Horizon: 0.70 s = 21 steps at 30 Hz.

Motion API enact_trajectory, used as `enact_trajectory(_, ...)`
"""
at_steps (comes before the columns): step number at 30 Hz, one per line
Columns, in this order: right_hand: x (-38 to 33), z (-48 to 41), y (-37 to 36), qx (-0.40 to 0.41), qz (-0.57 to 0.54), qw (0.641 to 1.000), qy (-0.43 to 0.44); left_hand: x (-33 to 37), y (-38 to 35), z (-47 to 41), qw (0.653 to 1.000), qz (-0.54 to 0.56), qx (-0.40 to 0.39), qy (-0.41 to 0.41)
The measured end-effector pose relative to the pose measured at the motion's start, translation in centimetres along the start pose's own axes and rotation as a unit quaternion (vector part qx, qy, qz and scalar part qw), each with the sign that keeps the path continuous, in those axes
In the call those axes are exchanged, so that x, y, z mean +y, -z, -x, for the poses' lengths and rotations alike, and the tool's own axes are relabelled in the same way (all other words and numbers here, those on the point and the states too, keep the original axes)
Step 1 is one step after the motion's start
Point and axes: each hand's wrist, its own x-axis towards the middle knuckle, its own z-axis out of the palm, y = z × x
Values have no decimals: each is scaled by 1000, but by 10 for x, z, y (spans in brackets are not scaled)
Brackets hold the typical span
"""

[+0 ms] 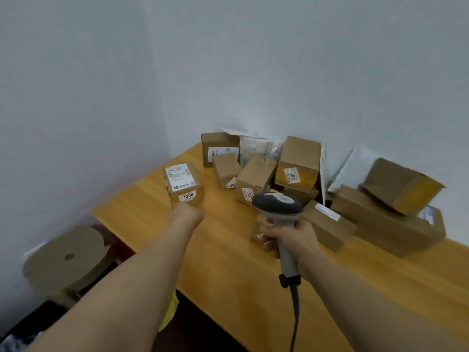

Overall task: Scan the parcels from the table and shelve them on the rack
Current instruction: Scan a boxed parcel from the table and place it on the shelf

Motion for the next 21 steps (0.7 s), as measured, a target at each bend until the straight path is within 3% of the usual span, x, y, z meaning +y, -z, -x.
enact_trajectory(5,-4,-73,-14,-20,-27,999,-32,17,-18,-59,992,5,93,87)
enact_trajectory(7,-3,-95,-24,-34,-25,998,-49,22,-22,-77,989,2,120,87)
enact_trajectory(13,8,-143,-44,-42,-2,995,-94,28,-34,-131,985,-103,136,37)
enact_trajectory(21,17,-168,-40,-45,7,991,-122,31,-43,-160,979,-97,146,103)
